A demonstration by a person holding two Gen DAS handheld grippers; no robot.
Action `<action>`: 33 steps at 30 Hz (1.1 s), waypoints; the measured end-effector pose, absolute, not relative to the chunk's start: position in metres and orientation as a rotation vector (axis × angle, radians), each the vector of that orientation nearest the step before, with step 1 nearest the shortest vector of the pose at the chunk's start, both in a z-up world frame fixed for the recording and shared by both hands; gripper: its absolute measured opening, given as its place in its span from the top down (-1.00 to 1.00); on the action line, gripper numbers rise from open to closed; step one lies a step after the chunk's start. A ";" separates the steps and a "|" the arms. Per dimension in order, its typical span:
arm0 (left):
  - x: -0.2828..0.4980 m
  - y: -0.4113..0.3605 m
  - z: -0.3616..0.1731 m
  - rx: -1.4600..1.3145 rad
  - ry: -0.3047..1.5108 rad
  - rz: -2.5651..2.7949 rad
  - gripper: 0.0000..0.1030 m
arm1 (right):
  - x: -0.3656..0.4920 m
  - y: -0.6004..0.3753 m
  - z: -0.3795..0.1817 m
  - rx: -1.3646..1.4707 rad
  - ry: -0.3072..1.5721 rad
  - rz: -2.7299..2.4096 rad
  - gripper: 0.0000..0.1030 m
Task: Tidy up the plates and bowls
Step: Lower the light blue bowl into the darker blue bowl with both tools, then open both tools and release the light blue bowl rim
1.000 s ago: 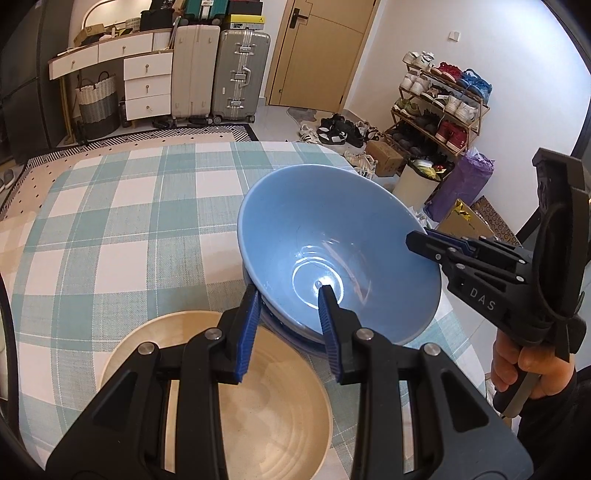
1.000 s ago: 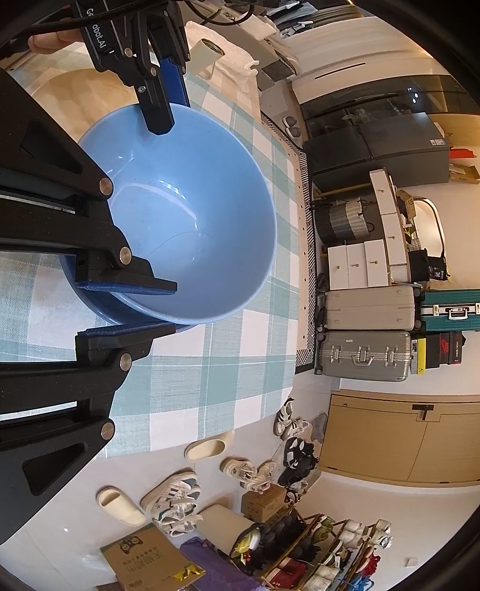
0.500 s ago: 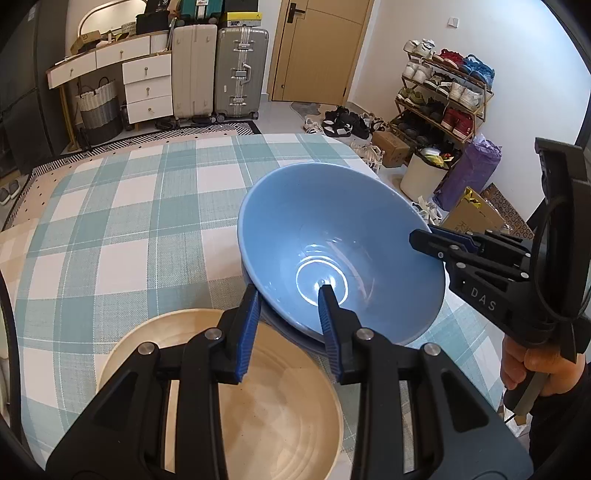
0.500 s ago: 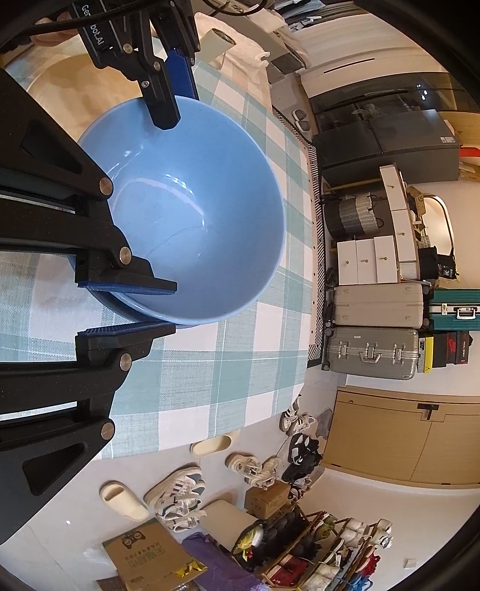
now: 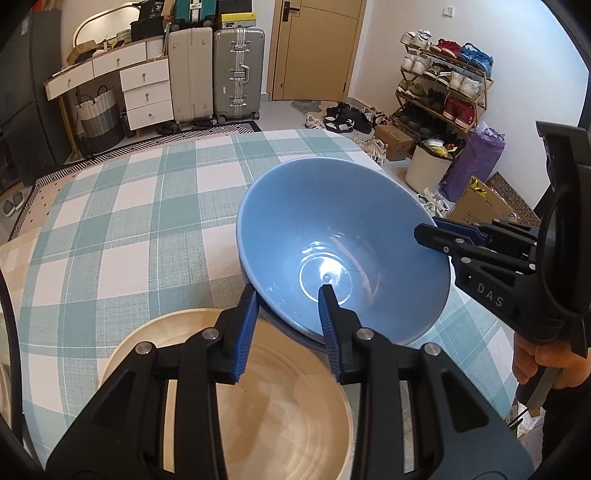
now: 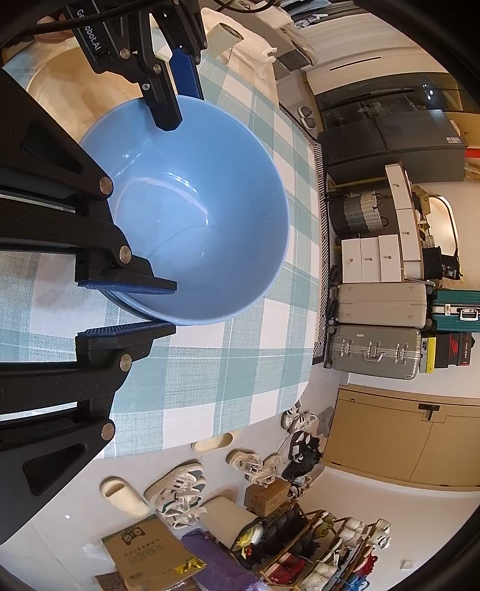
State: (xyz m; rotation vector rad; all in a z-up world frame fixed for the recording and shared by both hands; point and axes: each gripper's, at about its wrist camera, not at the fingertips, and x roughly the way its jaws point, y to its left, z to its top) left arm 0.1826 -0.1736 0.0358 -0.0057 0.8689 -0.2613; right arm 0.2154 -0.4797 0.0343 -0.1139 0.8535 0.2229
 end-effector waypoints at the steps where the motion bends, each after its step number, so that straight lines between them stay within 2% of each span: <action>1: 0.183 -0.174 0.035 0.000 0.870 -0.259 0.43 | 0.215 -0.479 0.035 -0.120 0.854 0.221 0.71; 6: 0.188 -0.174 0.034 0.003 0.871 -0.259 0.41 | 0.215 -0.479 0.033 -0.131 0.859 0.215 0.71; 10: 0.187 -0.174 0.034 0.013 0.873 -0.260 0.31 | 0.215 -0.480 0.033 -0.132 0.859 0.215 0.71; 17: 0.195 -0.164 0.031 -0.048 0.877 -0.283 -0.33 | 0.215 -0.479 0.033 -0.127 0.862 0.233 0.60; 19: 0.198 -0.160 0.032 -0.054 0.869 -0.278 -0.43 | 0.215 -0.480 0.035 -0.125 0.860 0.234 0.59; 21: 0.201 -0.156 0.033 -0.062 0.854 -0.273 -0.44 | 0.215 -0.480 0.036 -0.118 0.857 0.242 0.51; 23: 0.204 -0.152 0.032 -0.079 0.851 -0.276 -0.50 | 0.213 -0.481 0.039 -0.108 0.853 0.255 0.31; 25: 0.207 -0.148 0.032 -0.087 0.849 -0.278 -0.54 | 0.212 -0.483 0.041 -0.084 0.845 0.272 -0.02; 26: 0.206 -0.144 0.033 -0.090 0.847 -0.275 -0.61 | 0.212 -0.484 0.042 -0.071 0.841 0.280 -0.20; 27: 0.207 -0.143 0.032 -0.097 0.844 -0.274 -0.67 | 0.210 -0.486 0.044 -0.040 0.831 0.300 -0.28; 28: 0.206 -0.139 0.032 -0.105 0.842 -0.275 -0.86 | 0.210 -0.486 0.044 -0.040 0.831 0.300 -0.43; 29: 0.208 -0.137 0.032 -0.117 0.840 -0.276 -0.95 | 0.210 -0.487 0.044 -0.028 0.829 0.307 -0.50; 30: 0.209 -0.135 0.032 -0.130 0.833 -0.279 -0.95 | 0.210 -0.488 0.044 -0.020 0.828 0.307 -0.59; 33: 0.208 -0.131 0.032 -0.135 0.839 -0.284 -0.95 | 0.212 -0.492 0.040 0.004 0.832 0.290 -0.61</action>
